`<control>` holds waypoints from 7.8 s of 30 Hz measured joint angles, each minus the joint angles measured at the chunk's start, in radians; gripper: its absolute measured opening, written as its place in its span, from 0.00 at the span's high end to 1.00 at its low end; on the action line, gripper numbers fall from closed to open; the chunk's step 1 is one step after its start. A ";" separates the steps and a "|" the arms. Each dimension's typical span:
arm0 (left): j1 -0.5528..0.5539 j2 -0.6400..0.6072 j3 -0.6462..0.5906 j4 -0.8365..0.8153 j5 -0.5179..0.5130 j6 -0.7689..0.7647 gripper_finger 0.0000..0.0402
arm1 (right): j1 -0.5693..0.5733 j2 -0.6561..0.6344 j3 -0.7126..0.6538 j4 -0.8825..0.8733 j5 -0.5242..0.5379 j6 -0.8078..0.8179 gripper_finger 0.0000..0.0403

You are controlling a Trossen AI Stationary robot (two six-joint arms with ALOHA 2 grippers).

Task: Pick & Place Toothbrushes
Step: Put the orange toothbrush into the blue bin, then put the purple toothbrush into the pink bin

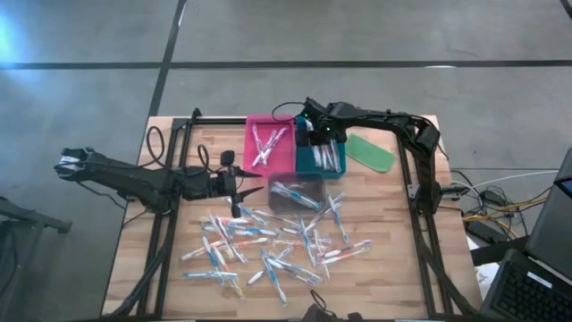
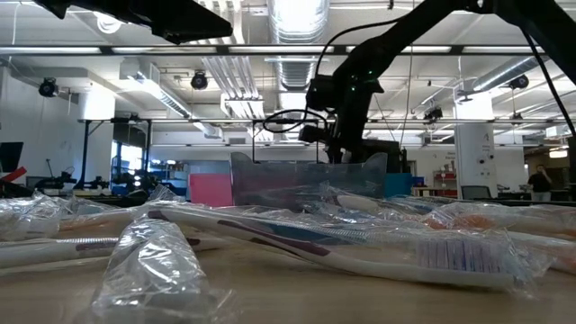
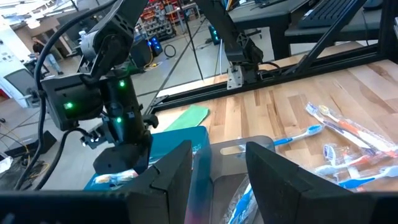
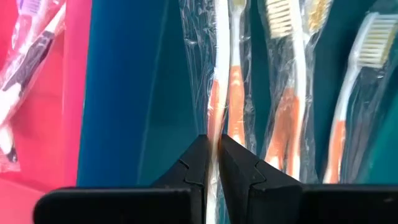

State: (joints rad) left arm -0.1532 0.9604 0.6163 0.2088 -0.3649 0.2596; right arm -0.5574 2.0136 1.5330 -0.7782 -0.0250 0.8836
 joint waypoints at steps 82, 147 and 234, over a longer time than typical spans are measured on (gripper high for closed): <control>0.000 0.001 -0.046 -0.047 0.001 -0.151 0.61 | 0.804 -0.591 0.058 0.024 0.534 -0.640 0.98; -0.234 0.303 0.106 -0.864 0.323 -0.243 0.61 | 1.004 -0.591 -0.455 -0.196 0.788 -0.128 0.98; 0.068 0.444 0.914 -0.911 -0.556 -0.337 0.91 | 1.004 -0.591 -0.458 -0.164 0.942 -0.143 0.98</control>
State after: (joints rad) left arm -0.0849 1.4040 1.5303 -0.7023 -0.9206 -0.0776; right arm 0.4466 1.4231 1.0748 -0.9424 0.9169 0.7403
